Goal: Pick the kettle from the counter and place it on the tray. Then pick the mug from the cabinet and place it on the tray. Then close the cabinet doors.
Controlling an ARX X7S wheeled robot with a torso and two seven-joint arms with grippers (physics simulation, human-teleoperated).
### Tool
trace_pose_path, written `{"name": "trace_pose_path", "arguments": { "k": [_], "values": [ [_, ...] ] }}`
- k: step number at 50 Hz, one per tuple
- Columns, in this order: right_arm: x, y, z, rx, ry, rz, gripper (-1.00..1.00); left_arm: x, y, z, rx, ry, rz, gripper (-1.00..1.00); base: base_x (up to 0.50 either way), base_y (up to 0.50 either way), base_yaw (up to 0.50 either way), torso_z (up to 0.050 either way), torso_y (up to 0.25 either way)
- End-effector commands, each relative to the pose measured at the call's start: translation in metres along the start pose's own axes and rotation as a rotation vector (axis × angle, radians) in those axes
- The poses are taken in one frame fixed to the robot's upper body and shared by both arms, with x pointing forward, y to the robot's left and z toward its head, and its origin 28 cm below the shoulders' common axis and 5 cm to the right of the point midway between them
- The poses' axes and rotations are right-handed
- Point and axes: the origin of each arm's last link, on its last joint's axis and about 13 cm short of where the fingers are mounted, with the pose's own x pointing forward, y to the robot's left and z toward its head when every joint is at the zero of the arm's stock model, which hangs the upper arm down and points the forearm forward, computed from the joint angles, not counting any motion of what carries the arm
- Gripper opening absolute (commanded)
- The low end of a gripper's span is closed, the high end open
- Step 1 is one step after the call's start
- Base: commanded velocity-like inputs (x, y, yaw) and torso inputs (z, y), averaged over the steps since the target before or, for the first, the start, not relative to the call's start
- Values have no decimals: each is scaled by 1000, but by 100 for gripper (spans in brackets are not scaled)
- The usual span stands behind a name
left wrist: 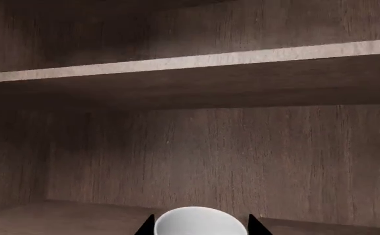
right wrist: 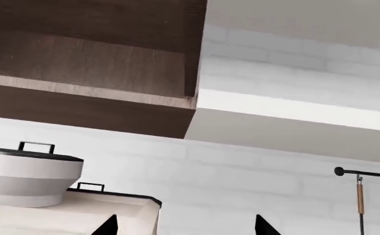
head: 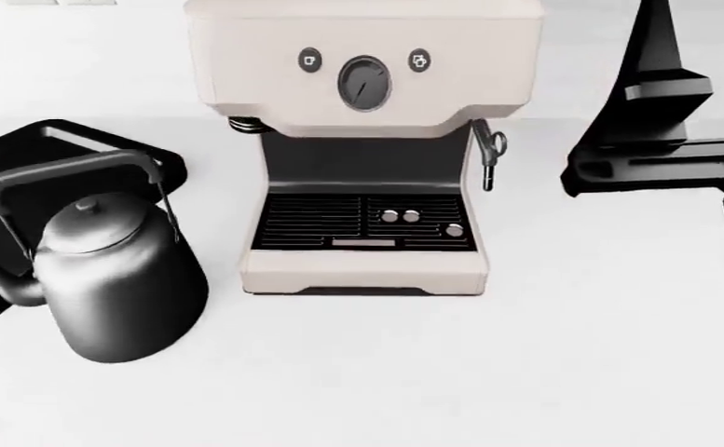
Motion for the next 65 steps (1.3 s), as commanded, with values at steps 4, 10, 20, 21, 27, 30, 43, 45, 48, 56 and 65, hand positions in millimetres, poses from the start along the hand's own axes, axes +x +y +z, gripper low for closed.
{"name": "trace_pose_path", "arguments": {
  "k": [4,10,20,21,27,30,43,45,48,56,65],
  "values": [
    [-2,-1,0,4,0,-6,100,-7,4,6,-16,-19,-14,-100,-500,-3,0,0,0],
    [-3,-2,-3,12,2,-9,100,-9,8,8,-35,-22,-57,-100,0,0,0,0,0],
    [-6,-5,-11,27,10,-24,100,-39,41,-36,-119,-10,-125,-100,0,0,0,0,0],
    [-6,-5,-12,28,11,-24,100,-42,44,-40,-125,-10,-126,-100,0,0,0,0,0],
    [-6,-4,-16,33,17,-25,100,-61,51,-73,-117,-9,-238,-100,0,0,0,0,0],
    [-8,-3,-21,30,26,-19,100,-85,64,-90,-108,-10,-207,-100,0,0,0,0,0],
    [-8,-2,-21,33,25,-19,100,-110,77,-160,-47,106,-189,-100,0,0,0,0,0],
    [-8,-2,-22,34,26,-19,100,-111,78,-168,-45,124,-186,-100,0,0,0,0,0],
    [-8,-2,-23,35,27,-23,100,-113,81,-173,-30,141,-177,-100,0,0,0,0,0],
    [-8,-2,-24,39,46,-34,100,-112,86,-174,-21,162,-148,-100,0,27,0,0,0],
    [-10,-3,-19,38,32,-32,100,-110,85,-169,-43,143,-153,-100,-3,480,0,0,0]
  ]
}}
